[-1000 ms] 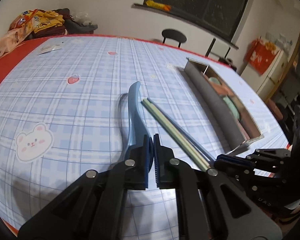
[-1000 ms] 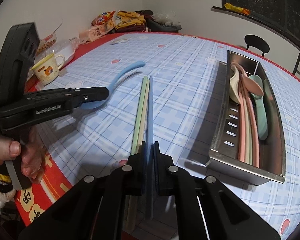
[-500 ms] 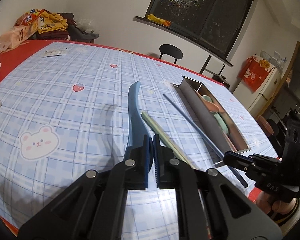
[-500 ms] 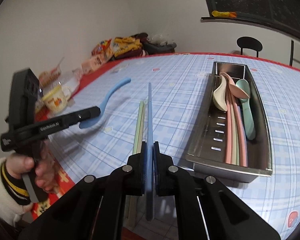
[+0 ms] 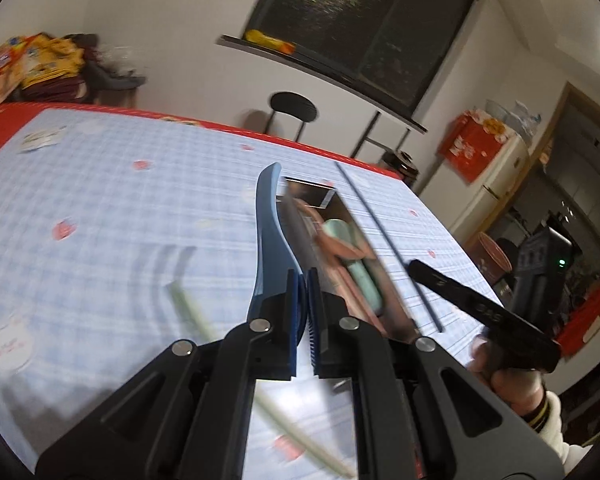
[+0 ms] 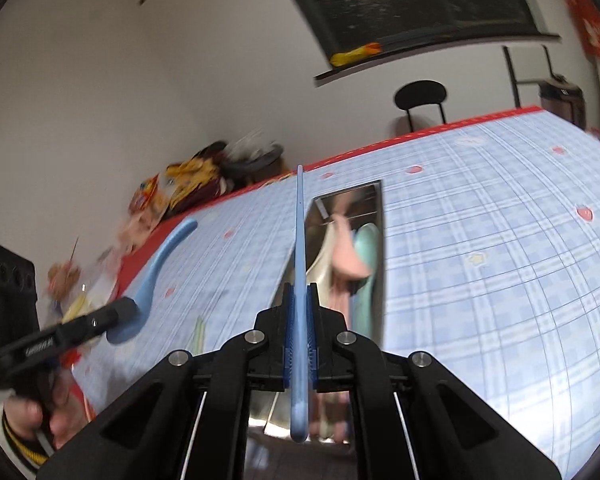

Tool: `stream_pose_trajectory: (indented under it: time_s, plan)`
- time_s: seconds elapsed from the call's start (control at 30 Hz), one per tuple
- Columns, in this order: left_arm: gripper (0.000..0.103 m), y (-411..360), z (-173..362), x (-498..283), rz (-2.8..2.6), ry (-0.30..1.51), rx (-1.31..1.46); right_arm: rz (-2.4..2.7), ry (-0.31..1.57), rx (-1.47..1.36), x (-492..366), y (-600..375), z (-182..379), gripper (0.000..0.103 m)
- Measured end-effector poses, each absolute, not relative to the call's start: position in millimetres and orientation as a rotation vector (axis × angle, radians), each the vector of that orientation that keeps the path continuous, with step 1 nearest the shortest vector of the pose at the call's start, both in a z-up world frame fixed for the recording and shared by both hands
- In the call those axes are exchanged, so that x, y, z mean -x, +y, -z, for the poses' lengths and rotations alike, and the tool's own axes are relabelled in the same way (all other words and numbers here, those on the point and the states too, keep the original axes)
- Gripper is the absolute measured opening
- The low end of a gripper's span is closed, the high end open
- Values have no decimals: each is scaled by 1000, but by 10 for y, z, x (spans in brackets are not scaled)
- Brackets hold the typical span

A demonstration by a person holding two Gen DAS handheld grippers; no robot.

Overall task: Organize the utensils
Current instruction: 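Lift the blue chopstick and blue spoon and carry them over the basket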

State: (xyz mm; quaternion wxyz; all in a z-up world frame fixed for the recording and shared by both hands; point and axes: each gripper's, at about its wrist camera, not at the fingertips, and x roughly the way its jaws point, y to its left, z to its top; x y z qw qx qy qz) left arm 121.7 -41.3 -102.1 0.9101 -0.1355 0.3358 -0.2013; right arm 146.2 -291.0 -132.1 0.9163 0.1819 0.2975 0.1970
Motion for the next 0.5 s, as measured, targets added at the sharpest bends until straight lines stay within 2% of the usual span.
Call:
stream_pose_trajectory:
  time_s: [0.27, 0.5]
  plan:
    - [9, -1143, 1151, -1729, 453, 771, 272, -394, 648, -474, -1631, -3152, 1532, 7]
    - [9, -1422, 1405, -2019, 407, 838, 280, -405, 678, -529, -1660, -3184, 1628, 7]
